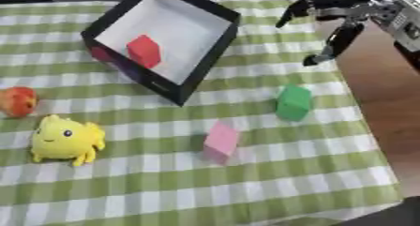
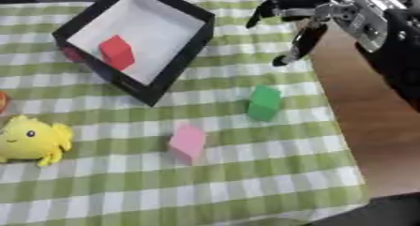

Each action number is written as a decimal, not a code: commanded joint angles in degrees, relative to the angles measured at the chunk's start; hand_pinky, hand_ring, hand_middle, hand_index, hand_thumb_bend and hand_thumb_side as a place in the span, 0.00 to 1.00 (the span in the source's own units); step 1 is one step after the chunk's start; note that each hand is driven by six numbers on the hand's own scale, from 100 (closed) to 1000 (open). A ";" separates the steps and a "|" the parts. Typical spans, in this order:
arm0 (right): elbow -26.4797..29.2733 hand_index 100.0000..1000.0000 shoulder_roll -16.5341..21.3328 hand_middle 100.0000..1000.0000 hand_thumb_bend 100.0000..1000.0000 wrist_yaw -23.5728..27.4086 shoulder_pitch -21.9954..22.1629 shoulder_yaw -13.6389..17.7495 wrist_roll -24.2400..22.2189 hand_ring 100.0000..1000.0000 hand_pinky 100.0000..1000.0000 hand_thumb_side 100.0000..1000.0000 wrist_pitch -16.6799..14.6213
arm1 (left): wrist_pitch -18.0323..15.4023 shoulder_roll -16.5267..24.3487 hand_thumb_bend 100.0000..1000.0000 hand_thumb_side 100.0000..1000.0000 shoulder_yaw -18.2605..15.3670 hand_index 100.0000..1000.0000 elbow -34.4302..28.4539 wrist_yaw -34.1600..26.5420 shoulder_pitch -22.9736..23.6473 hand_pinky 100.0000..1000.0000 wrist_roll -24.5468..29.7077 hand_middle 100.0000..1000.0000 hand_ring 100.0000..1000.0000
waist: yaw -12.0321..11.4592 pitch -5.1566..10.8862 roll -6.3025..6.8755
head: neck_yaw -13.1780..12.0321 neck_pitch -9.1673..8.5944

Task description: Pick up objects on the table and place them in the box.

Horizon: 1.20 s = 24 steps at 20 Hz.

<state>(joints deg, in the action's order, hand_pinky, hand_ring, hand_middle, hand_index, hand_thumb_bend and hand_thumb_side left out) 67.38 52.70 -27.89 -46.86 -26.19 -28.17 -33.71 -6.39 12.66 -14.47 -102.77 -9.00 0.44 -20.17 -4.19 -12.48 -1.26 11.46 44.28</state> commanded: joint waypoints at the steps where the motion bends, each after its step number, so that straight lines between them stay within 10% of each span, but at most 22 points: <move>1: 5.71 0.89 6.61 0.79 0.45 3.31 2.45 0.66 -0.77 0.86 0.95 0.16 2.36 | 0.02 1.69 0.20 0.66 -0.15 0.82 -1.14 0.07 -0.48 0.89 0.10 0.71 0.61 | -0.20 1.51 -0.49 | 0.57 -0.16; 13: 25.84 0.88 13.34 0.75 0.58 15.69 19.92 6.05 -3.92 0.82 0.96 0.30 14.56 | 0.06 1.69 0.20 0.67 0.38 0.82 -0.98 -0.31 -1.00 0.90 0.70 0.71 0.61 | -0.70 0.75 -0.48 | 2.02 -0.16; 24: 33.88 0.86 9.51 0.71 0.58 18.94 20.07 8.01 -2.86 0.78 0.95 0.38 26.15 | 0.08 1.63 0.20 0.67 0.35 0.82 -0.99 -0.33 -0.99 0.90 0.73 0.71 0.61 | -0.67 0.65 -0.62 | 1.85 -0.16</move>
<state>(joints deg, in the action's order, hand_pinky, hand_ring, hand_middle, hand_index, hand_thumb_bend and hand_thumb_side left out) 99.96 61.24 -8.67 -25.93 -19.42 -31.66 -8.82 -6.26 12.66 -13.92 -102.77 -9.12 -0.27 -19.52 -4.84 -12.51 -1.26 13.33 44.28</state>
